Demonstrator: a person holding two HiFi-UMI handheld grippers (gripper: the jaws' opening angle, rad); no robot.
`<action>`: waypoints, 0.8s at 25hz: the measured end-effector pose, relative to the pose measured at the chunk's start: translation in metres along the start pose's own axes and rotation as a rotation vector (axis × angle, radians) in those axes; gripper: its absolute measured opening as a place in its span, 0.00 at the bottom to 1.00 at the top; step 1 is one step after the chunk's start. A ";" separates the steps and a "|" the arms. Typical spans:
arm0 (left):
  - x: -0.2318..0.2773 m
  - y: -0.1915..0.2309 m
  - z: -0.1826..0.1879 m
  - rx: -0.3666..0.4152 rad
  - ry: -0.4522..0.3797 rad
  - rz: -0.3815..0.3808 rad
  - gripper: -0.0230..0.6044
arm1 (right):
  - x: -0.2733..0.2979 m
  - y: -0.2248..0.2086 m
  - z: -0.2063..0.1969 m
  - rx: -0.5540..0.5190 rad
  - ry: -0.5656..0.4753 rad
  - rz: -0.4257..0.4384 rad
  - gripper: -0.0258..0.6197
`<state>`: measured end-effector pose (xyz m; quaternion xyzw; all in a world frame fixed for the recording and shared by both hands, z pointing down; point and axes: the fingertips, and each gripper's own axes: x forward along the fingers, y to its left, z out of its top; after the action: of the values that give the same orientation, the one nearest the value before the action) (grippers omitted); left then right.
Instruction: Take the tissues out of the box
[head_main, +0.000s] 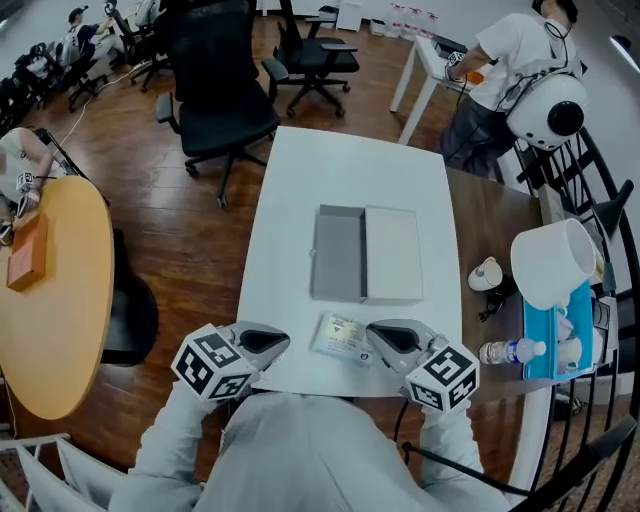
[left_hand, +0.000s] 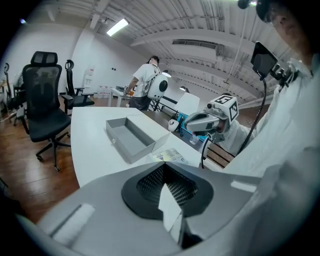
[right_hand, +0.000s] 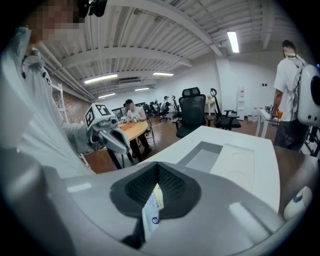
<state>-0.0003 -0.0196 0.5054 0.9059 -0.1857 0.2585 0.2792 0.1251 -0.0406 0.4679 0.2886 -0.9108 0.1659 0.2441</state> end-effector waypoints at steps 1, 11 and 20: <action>0.000 0.003 0.002 -0.008 0.026 -0.004 0.06 | 0.000 0.000 -0.002 -0.003 0.005 -0.004 0.04; 0.013 0.000 0.012 -0.024 0.161 -0.047 0.06 | -0.003 -0.002 -0.012 0.028 0.014 -0.010 0.04; 0.011 0.003 0.020 0.004 0.182 -0.038 0.06 | 0.001 -0.002 -0.017 0.032 0.025 -0.006 0.04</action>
<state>0.0145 -0.0359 0.4991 0.8826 -0.1420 0.3349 0.2978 0.1318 -0.0354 0.4832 0.2931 -0.9041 0.1835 0.2510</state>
